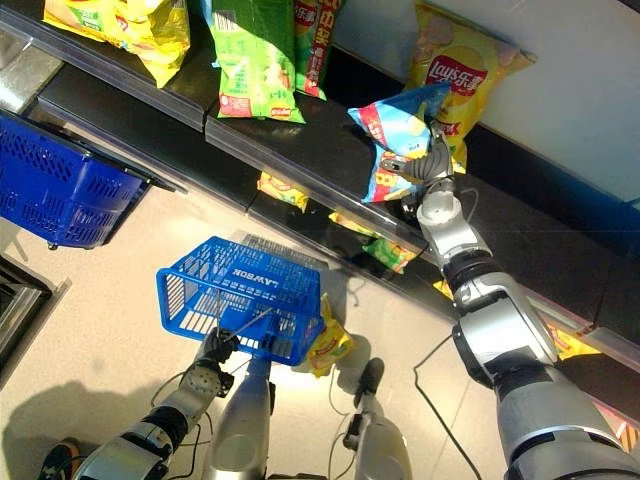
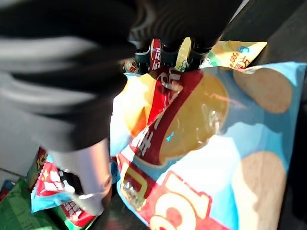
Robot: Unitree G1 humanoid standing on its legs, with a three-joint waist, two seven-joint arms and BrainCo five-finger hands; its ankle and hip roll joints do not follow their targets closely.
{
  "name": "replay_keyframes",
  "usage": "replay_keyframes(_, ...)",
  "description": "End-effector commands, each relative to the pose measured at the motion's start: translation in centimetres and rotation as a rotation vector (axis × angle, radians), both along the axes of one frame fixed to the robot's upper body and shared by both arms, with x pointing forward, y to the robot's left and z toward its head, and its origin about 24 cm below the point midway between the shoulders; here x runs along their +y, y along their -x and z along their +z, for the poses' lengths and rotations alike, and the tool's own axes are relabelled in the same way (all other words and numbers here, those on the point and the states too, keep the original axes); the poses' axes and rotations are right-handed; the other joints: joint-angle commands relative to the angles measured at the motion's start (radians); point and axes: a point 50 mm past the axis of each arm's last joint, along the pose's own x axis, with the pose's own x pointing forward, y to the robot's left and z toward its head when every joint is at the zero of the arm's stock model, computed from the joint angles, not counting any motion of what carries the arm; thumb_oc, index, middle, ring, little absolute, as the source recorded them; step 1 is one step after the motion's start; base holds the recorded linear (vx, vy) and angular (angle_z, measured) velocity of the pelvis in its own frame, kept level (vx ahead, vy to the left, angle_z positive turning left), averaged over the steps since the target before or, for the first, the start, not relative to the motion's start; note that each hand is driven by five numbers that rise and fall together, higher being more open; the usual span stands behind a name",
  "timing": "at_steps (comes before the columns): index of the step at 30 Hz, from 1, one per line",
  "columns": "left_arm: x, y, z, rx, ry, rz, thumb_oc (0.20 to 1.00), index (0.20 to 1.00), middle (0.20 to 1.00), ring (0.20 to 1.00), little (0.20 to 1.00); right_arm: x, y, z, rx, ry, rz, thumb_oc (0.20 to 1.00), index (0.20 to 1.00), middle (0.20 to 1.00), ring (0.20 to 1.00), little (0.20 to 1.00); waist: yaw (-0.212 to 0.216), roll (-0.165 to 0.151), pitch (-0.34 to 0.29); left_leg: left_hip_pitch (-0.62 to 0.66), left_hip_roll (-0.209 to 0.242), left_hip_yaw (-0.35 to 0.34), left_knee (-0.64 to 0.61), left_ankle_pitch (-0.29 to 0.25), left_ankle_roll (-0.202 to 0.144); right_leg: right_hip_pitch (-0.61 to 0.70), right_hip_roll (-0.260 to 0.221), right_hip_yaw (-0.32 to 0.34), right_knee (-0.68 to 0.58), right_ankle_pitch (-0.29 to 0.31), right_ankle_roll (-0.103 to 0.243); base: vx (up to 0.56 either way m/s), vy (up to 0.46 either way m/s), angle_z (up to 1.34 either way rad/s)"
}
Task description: Pick up the snacks into the basket
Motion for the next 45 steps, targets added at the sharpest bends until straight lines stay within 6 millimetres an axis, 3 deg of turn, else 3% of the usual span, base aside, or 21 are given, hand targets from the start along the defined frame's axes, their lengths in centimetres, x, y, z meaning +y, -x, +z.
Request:
replay_keyframes(1, 0.8, 2.2, -1.6, 0.089, -0.071, 0.010, 0.200, 0.200, 0.200, 0.200, 0.200, 0.5, -0.3, 1.9, -0.068, -0.073, 0.015, 1.000, 1.000, 1.000, 1.000, 1.000, 0.028, 0.009, 0.011, 0.001, -0.088, 0.013, 0.012, -0.078, 0.041, -0.125, -0.035, 0.023, 0.059, 0.041, 0.018, 0.00, 0.000, 0.00)
replay_keyframes(3, 0.8, 2.2, -1.6, 0.090, -0.073, 0.009, 0.200, 0.200, 0.200, 0.200, 0.200, 1.0, -0.3, 2.1, -0.077, -0.086, 0.025, 1.000, 1.000, 1.000, 1.000, 1.000, 0.029, 0.009, 0.010, 0.000, -0.089, 0.014, 0.013, -0.079, 0.041, -0.125, -0.035, 0.024, 0.060, 0.040, 0.018, 0.00, 0.000, 0.00)
replay_keyframes(4, 0.6, 2.2, -1.6, 0.087, -0.069, 0.012, 0.200, 0.200, 0.200, 0.200, 0.200, 2.0, -0.3, 2.2, -0.092, -0.120, 0.038, 0.724, 0.724, 0.724, 0.724, 0.724, 0.033, 0.012, 0.009, 0.000, -0.090, 0.012, 0.013, -0.080, 0.042, -0.125, -0.037, 0.025, 0.060, 0.039, 0.018, 0.00, 0.000, 0.00)
replay_keyframes(5, 0.6, 2.2, -1.6, 0.087, -0.070, 0.013, 0.200, 0.200, 0.200, 0.200, 0.200, 2.0, -0.3, 2.2, -0.092, -0.120, 0.038, 0.523, 0.523, 0.523, 0.523, 0.523, 0.033, 0.012, 0.008, 0.000, -0.090, 0.012, 0.013, -0.080, 0.042, -0.125, -0.037, 0.025, 0.060, 0.039, 0.018, 0.00, 0.000, 0.00)
replay_keyframes(6, 0.5, 2.3, -1.7, 0.085, -0.069, 0.013, 0.200, 0.200, 0.200, 0.200, 0.200, 2.7, -0.4, 2.2, -0.098, -0.133, 0.042, 0.200, 0.200, 0.200, 0.200, 0.200, 0.035, 0.013, 0.008, 0.000, -0.092, 0.012, 0.014, -0.082, 0.043, -0.126, -0.038, 0.026, 0.060, 0.040, 0.019, 0.00, 0.000, 0.00)
replay_keyframes(9, 0.3, 2.0, -1.5, 0.069, -0.075, 0.009, 0.200, 0.200, 0.200, 0.200, 0.200, 4.7, -0.7, 2.1, -0.082, -0.087, 0.064, 0.200, 0.200, 0.200, 0.200, 0.200, 0.048, 0.019, 0.010, -0.007, -0.094, 0.010, 0.016, -0.081, 0.044, -0.128, -0.040, 0.023, 0.058, 0.043, 0.020, 0.00, 0.000, 0.00)
replay_keyframes(11, 0.3, 2.0, -1.5, 0.069, -0.075, 0.010, 0.200, 0.200, 0.200, 0.200, 0.200, 4.7, -0.7, 2.2, -0.082, -0.086, 0.064, 0.200, 0.200, 0.200, 0.200, 0.200, 0.048, 0.019, 0.010, -0.007, -0.095, 0.010, 0.016, -0.081, 0.044, -0.128, -0.040, 0.023, 0.057, 0.044, 0.020, 0.00, 0.000, 0.00)
replay_keyframes(13, 0.0, 1.8, -1.4, 0.055, -0.078, 0.004, 0.200, 0.200, 0.200, 0.200, 0.200, 6.5, -0.8, 2.3, -0.073, -0.085, 0.105, 0.200, 0.200, 0.200, 0.200, 0.200, 0.059, 0.027, 0.014, -0.013, -0.097, 0.006, 0.015, -0.078, 0.043, -0.128, -0.041, 0.018, 0.053, 0.045, 0.021, 0.00, 0.000, 0.00)
replay_keyframes(23, -0.3, 1.9, -1.5, 0.052, -0.081, 0.010, 0.200, 0.200, 0.200, 0.200, 0.200, 7.4, 0.1, 0.1, -0.068, -0.136, 0.154, 0.200, 0.200, 0.200, 0.200, 0.200, 0.047, 0.022, 0.011, -0.014, -0.096, 0.007, 0.008, -0.077, 0.043, -0.132, -0.042, 0.020, 0.049, 0.048, 0.023, 0.00, 0.005, 0.04)
replay_keyframes(27, 0.1, 2.2, -1.7, 0.064, -0.076, 0.035, 0.200, 0.200, 0.200, 0.200, 0.200, 4.6, 1.0, -1.1, -0.095, -0.184, 0.118, 0.200, 0.200, 0.200, 0.200, 0.200, 0.023, 0.011, 0.011, -0.011, -0.093, 0.013, 0.007, -0.080, 0.043, -0.137, -0.037, 0.032, 0.050, 0.048, 0.021, 0.00, 0.000, 0.01)
replay_keyframes(28, 0.0, 2.3, -1.7, 0.065, -0.076, 0.035, 0.200, 0.200, 0.200, 0.200, 0.200, 4.6, 1.0, -1.1, -0.095, -0.184, 0.117, 0.200, 0.200, 0.200, 0.200, 0.200, 0.024, 0.012, 0.011, -0.011, -0.093, 0.013, 0.007, -0.080, 0.043, -0.137, -0.037, 0.032, 0.050, 0.048, 0.021, 0.00, 0.000, 0.00)
replay_keyframes(29, 0.3, 2.4, -1.7, 0.067, -0.074, 0.048, 0.200, 0.200, 0.200, 0.200, 0.200, 2.3, 1.6, -0.8, -0.136, -0.190, 0.076, 0.200, 0.200, 0.200, 0.200, 0.200, 0.010, 0.006, 0.011, -0.007, -0.089, 0.015, 0.007, -0.082, 0.043, -0.140, -0.034, 0.037, 0.053, 0.046, 0.020, 0.00, 0.000, 0.00)
replay_keyframes(33, 0.7, 2.6, -1.8, 0.075, -0.076, 0.061, 0.200, 0.200, 0.200, 0.200, 0.200, 0.5, 2.3, -0.4, -0.180, -0.214, 0.056, 0.200, 0.200, 0.200, 0.200, 0.200, -0.002, -0.002, 0.011, -0.003, -0.087, 0.020, 0.008, -0.085, 0.043, -0.140, -0.032, 0.041, 0.055, 0.046, 0.021, 0.00, 0.000, 0.00)
replay_keyframes(34, 0.9, 2.7, -1.8, 0.077, -0.076, 0.067, 0.200, 0.200, 0.200, 0.200, 0.200, -0.5, 2.8, 0.0, -0.208, -0.222, 0.051, 0.200, 0.200, 0.200, 0.200, 0.200, -0.008, -0.005, 0.011, 0.000, -0.086, 0.022, 0.008, -0.086, 0.043, -0.140, -0.031, 0.043, 0.057, 0.046, 0.021, 0.00, 0.000, 0.00)
replay_keyframes(35, 1.3, 3.1, -2.0, 0.089, -0.066, 0.078, 0.200, 0.200, 0.200, 0.200, 0.200, -2.8, 4.2, 1.3, -0.302, -0.300, 0.073, 0.200, 0.200, 0.200, 0.200, 0.200, -0.025, -0.015, 0.008, 0.003, -0.084, 0.027, 0.010, -0.089, 0.044, -0.143, -0.028, 0.048, 0.057, 0.047, 0.021, 0.00, 0.000, 0.00)
replay_keyframes(36, 1.3, 3.1, -2.0, 0.090, -0.066, 0.078, 0.200, 0.200, 0.200, 0.200, 0.200, -2.8, 4.2, 1.3, -0.302, -0.300, 0.073, 0.200, 0.200, 0.200, 0.200, 0.200, -0.025, -0.015, 0.008, 0.003, -0.084, 0.027, 0.010, -0.089, 0.044, -0.144, -0.028, 0.049, 0.057, 0.047, 0.021, -0.02, -0.044, -0.01)
replay_keyframes(37, 1.5, 3.4, -2.1, 0.096, -0.060, 0.083, 0.200, 0.200, 0.200, 0.200, 0.200, -4.4, 5.2, 2.2, -0.369, -0.364, 0.086, 0.200, 0.200, 0.200, 0.200, 0.200, -0.036, -0.020, 0.005, 0.007, -0.083, 0.029, 0.009, -0.090, 0.043, -0.144, -0.026, 0.051, 0.056, 0.048, 0.022, -0.01, -0.021, -0.04)
replay_keyframes(40, 1.7, 3.6, -2.2, 0.104, -0.053, 0.088, 0.200, 0.200, 0.200, 0.200, 0.200, -5.3, 6.1, 3.1, -0.426, -0.395, 0.116, 0.200, 0.200, 0.200, 0.200, 0.200, -0.045, -0.025, 0.003, 0.010, -0.082, 0.033, 0.009, -0.092, 0.043, -0.144, -0.024, 0.054, 0.056, 0.049, 0.022, -0.01, -0.022, -0.11)
replay_keyframes(42, 2.1, 4.0, -2.4, 0.116, -0.040, 0.100, 0.200, 0.200, 0.200, 0.200, 0.200, -7.0, 7.5, 4.3, -0.495, -0.403, 0.137, 0.200, 0.200, 0.200, 0.200, 0.200, -0.061, -0.032, -0.004, 0.017, -0.080, 0.041, 0.010, -0.095, 0.043, -0.147, -0.022, 0.062, 0.058, 0.050, 0.022, 0.00, -0.011, -0.16)
replay_keyframes(44, 2.1, 4.0, -2.4, 0.116, -0.040, 0.099, 0.200, 0.200, 0.200, 0.200, 0.200, -7.0, 7.5, 4.3, -0.495, -0.403, 0.136, 0.200, 0.200, 0.200, 0.200, 0.200, -0.060, -0.032, -0.004, 0.017, -0.080, 0.042, 0.010, -0.095, 0.043, -0.147, -0.022, 0.062, 0.058, 0.050, 0.022, 0.00, -0.011, -0.08)
replay_keyframes(45, 2.3, 4.3, -2.5, 0.125, -0.030, 0.105, 0.200, 0.200, 0.200, 0.200, 0.200, -8.0, 8.7, 5.8, -0.560, -0.401, 0.176, 0.200, 0.200, 0.200, 0.200, 0.200, -0.075, -0.038, -0.010, 0.024, -0.079, 0.049, 0.008, -0.097, 0.042, -0.145, -0.019, 0.068, 0.057, 0.051, 0.022, 0.00, -0.023, -0.11)
